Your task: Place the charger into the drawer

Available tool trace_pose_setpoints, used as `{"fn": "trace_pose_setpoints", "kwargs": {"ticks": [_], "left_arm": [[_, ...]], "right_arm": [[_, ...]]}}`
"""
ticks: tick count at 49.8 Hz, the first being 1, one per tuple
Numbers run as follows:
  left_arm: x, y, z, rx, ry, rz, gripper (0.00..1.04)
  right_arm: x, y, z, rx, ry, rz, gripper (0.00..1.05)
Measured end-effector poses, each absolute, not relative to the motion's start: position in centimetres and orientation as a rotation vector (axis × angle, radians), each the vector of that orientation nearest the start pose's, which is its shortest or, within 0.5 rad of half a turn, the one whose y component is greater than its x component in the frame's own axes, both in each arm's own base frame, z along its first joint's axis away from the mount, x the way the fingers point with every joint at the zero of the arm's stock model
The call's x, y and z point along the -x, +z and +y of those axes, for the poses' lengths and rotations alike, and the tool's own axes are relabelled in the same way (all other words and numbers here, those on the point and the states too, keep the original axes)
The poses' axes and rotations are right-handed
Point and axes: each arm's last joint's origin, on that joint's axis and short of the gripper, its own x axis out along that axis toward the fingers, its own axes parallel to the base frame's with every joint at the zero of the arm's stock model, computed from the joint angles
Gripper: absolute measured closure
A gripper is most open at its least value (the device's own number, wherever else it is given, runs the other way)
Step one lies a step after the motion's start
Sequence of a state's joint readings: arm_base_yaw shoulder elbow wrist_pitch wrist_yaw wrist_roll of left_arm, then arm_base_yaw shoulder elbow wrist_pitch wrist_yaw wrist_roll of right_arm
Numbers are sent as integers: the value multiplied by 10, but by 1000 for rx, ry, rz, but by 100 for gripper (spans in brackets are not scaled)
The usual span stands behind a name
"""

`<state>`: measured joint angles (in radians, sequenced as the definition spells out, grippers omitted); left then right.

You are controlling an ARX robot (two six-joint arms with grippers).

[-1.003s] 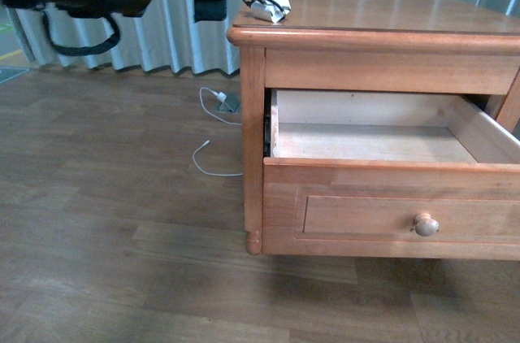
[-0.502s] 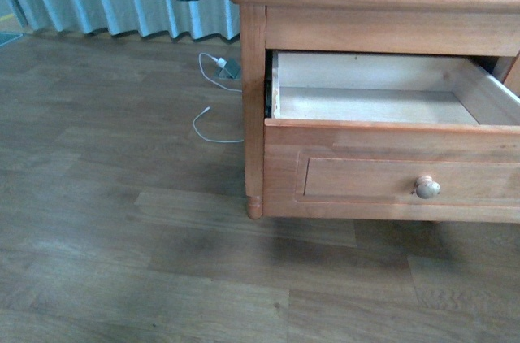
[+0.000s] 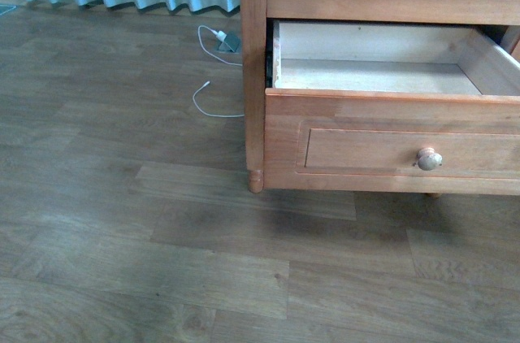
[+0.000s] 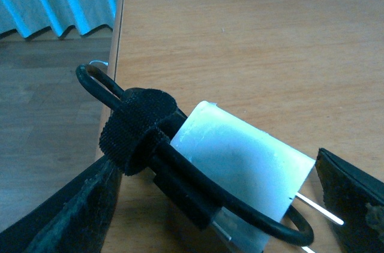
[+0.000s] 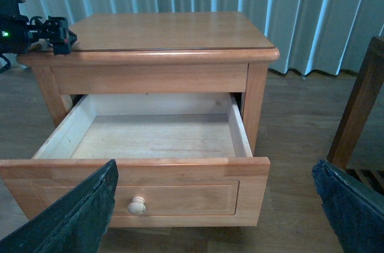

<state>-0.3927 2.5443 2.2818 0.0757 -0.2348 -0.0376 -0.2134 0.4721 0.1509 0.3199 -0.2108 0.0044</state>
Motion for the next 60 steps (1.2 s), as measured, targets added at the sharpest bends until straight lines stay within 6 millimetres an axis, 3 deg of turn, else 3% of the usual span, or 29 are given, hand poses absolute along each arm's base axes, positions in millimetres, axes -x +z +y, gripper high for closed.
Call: {"fn": "trace_pose_setpoints", "kwargs": {"ticks": [19, 29, 36, 49, 60], "left_arm": [[-548, 233, -224, -85, -117, 246, 7], [-547, 235, -230, -113, -126, 252, 35], [-545, 234, -230, -119, -127, 243, 41], [-530, 237, -213, -113, -123, 230, 42], [-499, 251, -189, -91, -150, 212, 43]], "right_arm": [[-131, 203, -22, -5, -3, 1, 8], [-131, 203, -22, -5, -3, 1, 8], [-131, 203, -22, -5, -3, 1, 8], [-131, 203, -22, -5, -3, 1, 8], [-131, 203, -22, -5, -3, 1, 8]]}}
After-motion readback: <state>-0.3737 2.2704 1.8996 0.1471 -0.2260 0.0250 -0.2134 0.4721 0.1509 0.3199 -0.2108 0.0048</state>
